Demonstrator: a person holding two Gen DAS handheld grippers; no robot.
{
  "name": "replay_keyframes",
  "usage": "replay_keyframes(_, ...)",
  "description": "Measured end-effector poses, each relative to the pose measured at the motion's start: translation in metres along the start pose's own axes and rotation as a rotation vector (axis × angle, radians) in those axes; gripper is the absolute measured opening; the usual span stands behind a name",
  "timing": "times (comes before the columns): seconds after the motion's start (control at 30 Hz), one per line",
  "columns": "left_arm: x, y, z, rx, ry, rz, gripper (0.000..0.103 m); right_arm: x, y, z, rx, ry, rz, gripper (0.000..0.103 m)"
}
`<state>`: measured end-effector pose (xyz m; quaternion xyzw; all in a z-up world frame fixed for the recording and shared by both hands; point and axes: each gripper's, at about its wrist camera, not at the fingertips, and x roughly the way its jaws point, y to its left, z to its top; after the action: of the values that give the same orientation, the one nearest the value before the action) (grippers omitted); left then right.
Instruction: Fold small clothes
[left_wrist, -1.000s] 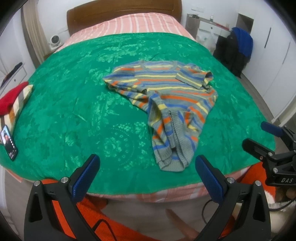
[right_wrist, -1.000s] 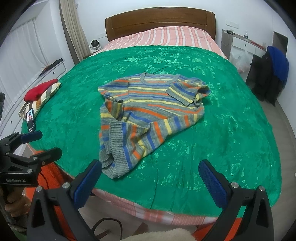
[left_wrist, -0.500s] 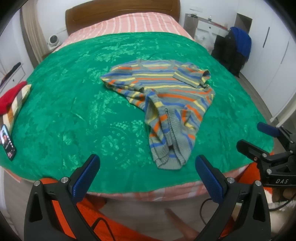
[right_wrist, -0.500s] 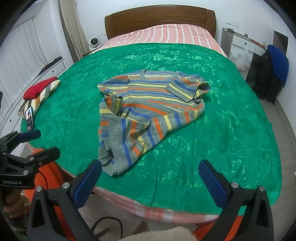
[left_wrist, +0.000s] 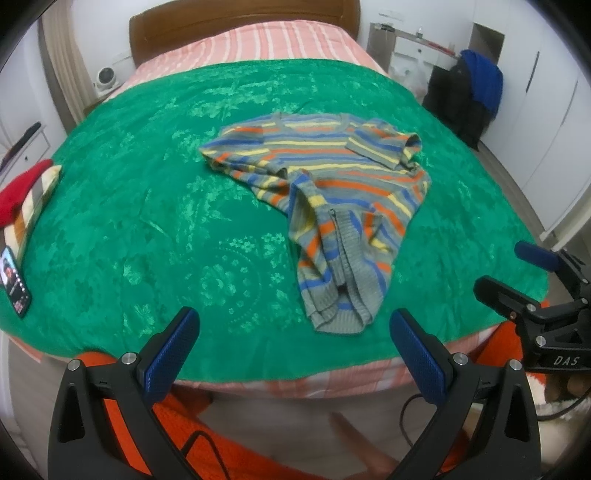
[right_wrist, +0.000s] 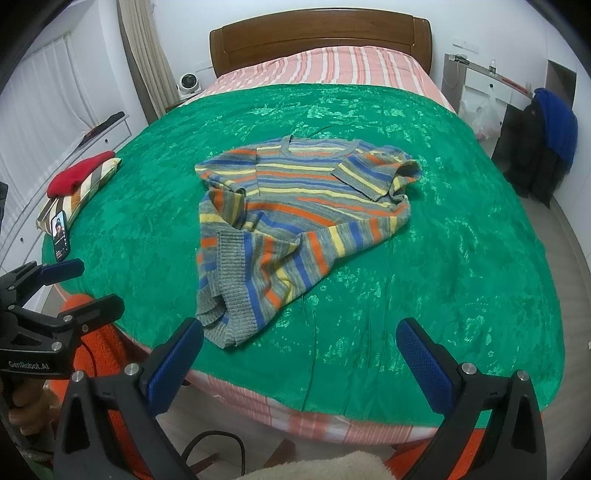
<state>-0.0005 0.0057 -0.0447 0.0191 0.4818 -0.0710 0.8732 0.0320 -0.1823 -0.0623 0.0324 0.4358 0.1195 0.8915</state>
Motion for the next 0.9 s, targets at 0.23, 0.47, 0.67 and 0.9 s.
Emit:
replay_keyframes(0.23,0.0024,0.0,-0.0008,-0.005,0.008,-0.002,0.103,0.0024,-0.0005,-0.0011,0.003,0.004,0.002,0.103)
replay_keyframes(0.47,0.0025,-0.0004,-0.0006,-0.004,0.01,-0.001,0.103,0.003,-0.0006,-0.0012,0.002,0.006,0.003,0.103)
replay_keyframes(0.67,0.0033,-0.0003,-0.0004,-0.003,0.01,0.001,0.103,0.0037,-0.0004,-0.0014,0.004,0.008,0.004,0.103)
replay_keyframes(0.9,0.0029,0.0001,-0.0004,0.012,0.004,0.009,0.103,0.0042,-0.0004,-0.0019,0.001,-0.002,0.006,0.103)
